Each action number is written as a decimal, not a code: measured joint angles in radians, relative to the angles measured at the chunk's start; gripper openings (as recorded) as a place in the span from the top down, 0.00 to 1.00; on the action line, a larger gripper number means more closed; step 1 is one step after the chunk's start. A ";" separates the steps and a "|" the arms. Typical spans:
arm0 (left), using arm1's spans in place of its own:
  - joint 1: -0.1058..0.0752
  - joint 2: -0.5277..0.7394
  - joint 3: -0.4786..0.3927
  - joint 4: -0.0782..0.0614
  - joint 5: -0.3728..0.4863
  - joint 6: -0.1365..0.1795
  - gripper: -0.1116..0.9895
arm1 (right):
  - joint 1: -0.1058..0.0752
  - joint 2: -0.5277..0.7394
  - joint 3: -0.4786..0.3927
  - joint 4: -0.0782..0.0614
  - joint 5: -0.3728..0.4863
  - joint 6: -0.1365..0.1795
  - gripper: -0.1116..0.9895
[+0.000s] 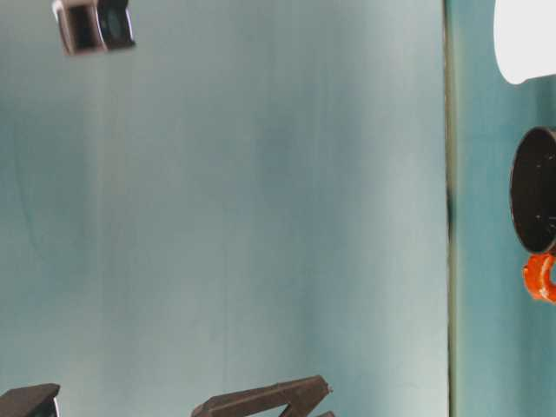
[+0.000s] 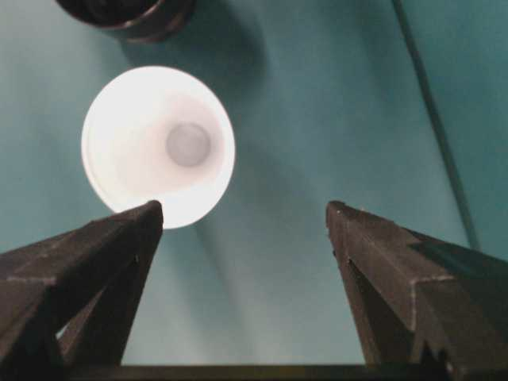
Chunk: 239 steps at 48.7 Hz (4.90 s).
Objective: Put the paper cup into the moved red handle cup holder.
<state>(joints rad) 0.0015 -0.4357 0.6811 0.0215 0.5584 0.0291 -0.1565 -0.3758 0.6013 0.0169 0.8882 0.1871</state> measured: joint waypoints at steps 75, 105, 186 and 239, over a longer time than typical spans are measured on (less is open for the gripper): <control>-0.006 0.000 0.023 0.000 0.003 -0.017 0.05 | 0.048 0.383 0.021 0.003 -0.218 -0.018 0.04; -0.006 0.002 0.025 0.000 0.003 -0.015 0.05 | 0.040 0.385 0.021 0.006 -0.225 -0.018 0.96; 0.005 0.002 0.025 0.000 0.012 -0.012 0.05 | 0.028 0.393 -0.402 0.005 0.046 -0.020 0.99; 0.015 0.000 0.025 0.000 0.012 -0.014 0.05 | 0.057 0.568 -0.357 0.005 -0.086 -0.020 0.99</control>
<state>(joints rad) 0.0169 -0.4357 0.7056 0.0215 0.5706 0.0153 -0.0997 0.1917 0.2439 0.0215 0.8023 0.1672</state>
